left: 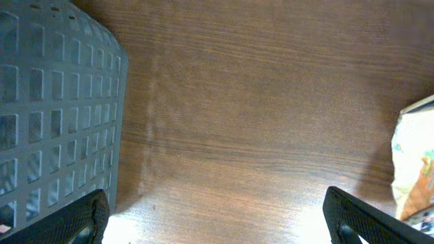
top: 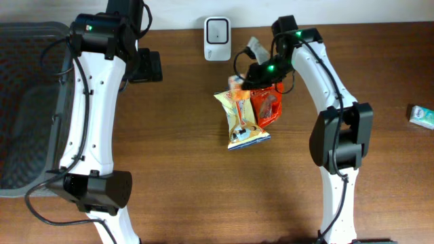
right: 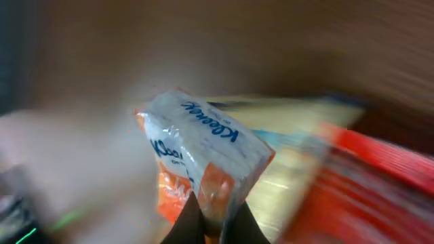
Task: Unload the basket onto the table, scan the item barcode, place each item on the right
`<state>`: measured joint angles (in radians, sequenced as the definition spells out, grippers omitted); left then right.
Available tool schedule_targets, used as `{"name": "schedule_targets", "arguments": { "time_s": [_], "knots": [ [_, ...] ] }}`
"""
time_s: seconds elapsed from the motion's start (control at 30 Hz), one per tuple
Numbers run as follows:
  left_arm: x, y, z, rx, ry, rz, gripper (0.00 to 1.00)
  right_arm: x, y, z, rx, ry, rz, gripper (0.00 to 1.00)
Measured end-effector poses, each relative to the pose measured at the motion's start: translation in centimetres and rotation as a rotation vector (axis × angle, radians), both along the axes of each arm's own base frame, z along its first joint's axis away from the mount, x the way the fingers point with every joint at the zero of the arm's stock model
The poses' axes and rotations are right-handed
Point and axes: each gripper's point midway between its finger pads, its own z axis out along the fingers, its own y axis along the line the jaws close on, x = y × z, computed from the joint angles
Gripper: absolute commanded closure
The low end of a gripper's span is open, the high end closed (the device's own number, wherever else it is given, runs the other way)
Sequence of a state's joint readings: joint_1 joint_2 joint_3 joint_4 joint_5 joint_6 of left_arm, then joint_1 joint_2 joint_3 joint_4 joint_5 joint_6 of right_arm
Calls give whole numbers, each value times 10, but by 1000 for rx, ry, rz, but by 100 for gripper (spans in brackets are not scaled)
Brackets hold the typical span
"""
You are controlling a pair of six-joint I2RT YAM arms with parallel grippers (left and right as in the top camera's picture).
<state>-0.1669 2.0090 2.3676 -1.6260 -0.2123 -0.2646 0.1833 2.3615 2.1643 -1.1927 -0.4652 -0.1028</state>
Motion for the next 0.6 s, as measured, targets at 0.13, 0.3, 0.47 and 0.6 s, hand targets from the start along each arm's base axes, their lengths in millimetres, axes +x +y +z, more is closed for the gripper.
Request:
{"name": "schedule_targets", "arguments": {
  "time_s": [0.13, 0.3, 0.47, 0.6],
  "knots": [
    [0, 0, 0, 0, 1, 0, 1, 49, -2, 12, -367, -267, -172, 96],
    [0, 0, 0, 0, 0, 0, 1, 114, 59, 96, -475, -804, -231, 96],
    [0, 0, 0, 0, 0, 0, 1, 155, 64, 131, -481, -1052, -229, 96],
    [0, 0, 0, 0, 1, 0, 1, 160, 83, 75, -563, -1040, 28, 96]
  ]
}}
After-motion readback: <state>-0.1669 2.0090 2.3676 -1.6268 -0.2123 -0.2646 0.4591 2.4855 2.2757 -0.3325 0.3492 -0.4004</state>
